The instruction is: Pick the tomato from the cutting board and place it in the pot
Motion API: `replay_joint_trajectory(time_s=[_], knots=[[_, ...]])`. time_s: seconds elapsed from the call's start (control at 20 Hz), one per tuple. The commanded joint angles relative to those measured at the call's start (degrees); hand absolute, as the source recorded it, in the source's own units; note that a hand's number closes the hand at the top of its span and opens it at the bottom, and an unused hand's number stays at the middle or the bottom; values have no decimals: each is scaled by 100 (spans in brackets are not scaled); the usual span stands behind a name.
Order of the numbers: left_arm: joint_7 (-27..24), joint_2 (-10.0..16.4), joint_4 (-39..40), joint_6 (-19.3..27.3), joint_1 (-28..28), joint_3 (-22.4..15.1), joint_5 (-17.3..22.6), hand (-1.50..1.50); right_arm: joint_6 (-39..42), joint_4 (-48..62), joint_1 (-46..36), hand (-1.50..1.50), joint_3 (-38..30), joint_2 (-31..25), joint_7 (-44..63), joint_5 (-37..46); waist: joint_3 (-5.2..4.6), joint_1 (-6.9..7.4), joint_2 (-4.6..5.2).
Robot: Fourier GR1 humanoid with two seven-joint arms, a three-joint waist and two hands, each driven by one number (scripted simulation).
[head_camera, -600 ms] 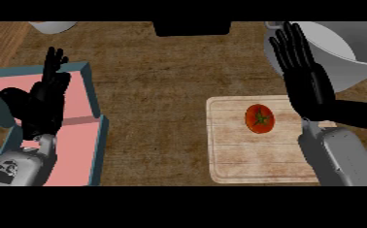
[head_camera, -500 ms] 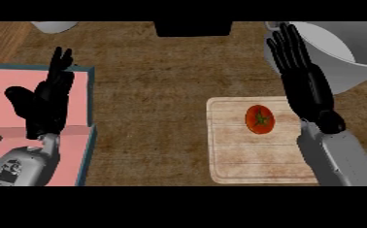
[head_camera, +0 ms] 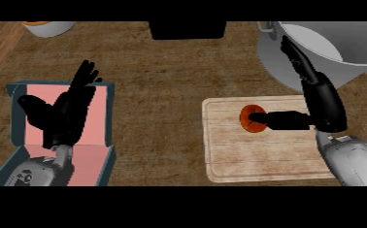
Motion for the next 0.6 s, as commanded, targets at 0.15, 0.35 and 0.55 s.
replay_joint_trajectory(time_s=[0.15,0.35,0.55], knots=[[61,-87,-197,-179,247,-15,196,0,-765,-1936,1891,-150,152,-777,-581,1233,20,-66,-13],[109,-32,-394,-136,409,-67,109,0,-778,-2412,2389,-150,-10,-1625,519,2144,7,-58,-33],[25,-186,-159,-116,298,-90,62,0,-265,-3728,2813,-150,-130,-2252,1845,2540,3,-66,-1]])
